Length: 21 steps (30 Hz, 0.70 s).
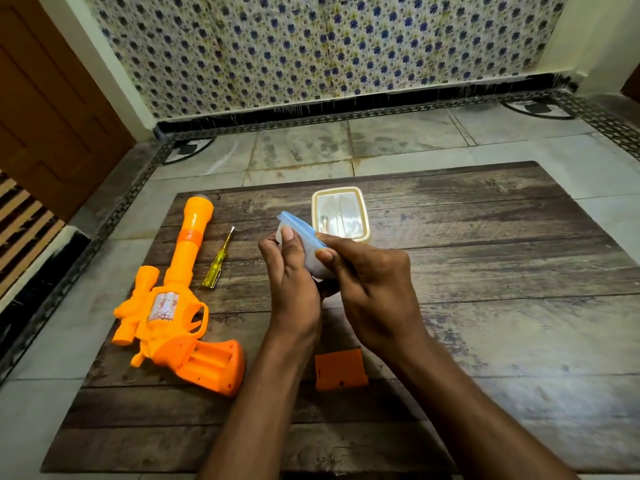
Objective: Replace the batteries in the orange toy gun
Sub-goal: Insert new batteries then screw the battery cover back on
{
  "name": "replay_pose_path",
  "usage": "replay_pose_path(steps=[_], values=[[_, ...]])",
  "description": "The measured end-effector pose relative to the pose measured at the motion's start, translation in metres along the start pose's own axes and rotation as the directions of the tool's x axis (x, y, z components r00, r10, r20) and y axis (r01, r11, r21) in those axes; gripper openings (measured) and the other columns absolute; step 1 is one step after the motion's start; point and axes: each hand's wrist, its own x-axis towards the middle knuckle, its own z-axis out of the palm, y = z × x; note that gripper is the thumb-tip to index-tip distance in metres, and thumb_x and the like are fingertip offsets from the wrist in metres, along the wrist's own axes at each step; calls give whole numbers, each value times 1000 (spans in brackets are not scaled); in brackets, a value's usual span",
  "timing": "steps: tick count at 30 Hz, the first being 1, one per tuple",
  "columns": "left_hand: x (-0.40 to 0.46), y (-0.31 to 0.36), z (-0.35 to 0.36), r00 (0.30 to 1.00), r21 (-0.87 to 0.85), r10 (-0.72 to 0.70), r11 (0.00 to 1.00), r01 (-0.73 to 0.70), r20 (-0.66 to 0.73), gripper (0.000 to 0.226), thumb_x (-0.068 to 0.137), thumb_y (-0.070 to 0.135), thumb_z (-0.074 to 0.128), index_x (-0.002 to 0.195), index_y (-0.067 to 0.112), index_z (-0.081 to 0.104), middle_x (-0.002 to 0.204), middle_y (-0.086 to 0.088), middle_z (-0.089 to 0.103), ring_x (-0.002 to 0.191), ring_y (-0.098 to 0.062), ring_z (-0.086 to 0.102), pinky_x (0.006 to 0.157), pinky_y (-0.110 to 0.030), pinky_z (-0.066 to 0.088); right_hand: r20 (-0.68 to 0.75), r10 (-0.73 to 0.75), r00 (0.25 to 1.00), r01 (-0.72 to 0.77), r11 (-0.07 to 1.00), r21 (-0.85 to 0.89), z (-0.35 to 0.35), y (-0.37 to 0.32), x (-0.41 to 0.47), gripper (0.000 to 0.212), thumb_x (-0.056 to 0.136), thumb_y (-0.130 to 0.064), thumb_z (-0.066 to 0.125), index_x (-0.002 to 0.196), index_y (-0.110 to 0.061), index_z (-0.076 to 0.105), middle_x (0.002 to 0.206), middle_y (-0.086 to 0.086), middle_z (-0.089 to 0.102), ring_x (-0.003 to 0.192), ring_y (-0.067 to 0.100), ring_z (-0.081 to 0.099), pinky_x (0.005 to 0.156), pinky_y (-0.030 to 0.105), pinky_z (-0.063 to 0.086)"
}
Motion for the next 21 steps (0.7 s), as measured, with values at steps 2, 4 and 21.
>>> replay_pose_path(steps=[2, 4, 21], values=[[3, -2, -2, 1000, 44, -1, 999, 1, -2, 18, 112, 29, 32, 106, 12, 36, 87, -1, 48, 51, 8, 58, 44, -13, 48, -27, 87, 996, -85, 995, 54, 2, -2, -2, 32, 96, -27, 61, 112, -6, 78, 90, 6, 80, 79, 9, 76, 70, 37, 62], [6, -2, -6, 1000, 72, -18, 997, 19, -7, 18, 111, 33, 33, 106, 16, 39, 94, -4, 54, 60, 5, 62, 47, -17, 51, -44, 137, 990, -133, 988, 79, 4, -5, -4, 29, 95, -25, 63, 111, -8, 79, 89, 3, 80, 77, -1, 72, 68, 24, 57], [15, 8, -19, 975, -70, -218, 973, 220, 38, 63, 108, 50, 32, 144, -2, 40, 74, -6, 55, 39, -7, 46, 40, -19, 27, 245, -341, 908, 393, 894, -213, -24, 10, 12, 48, 73, 21, 59, 115, 4, 74, 116, 20, 75, 107, 31, 74, 92, 39, 61]])
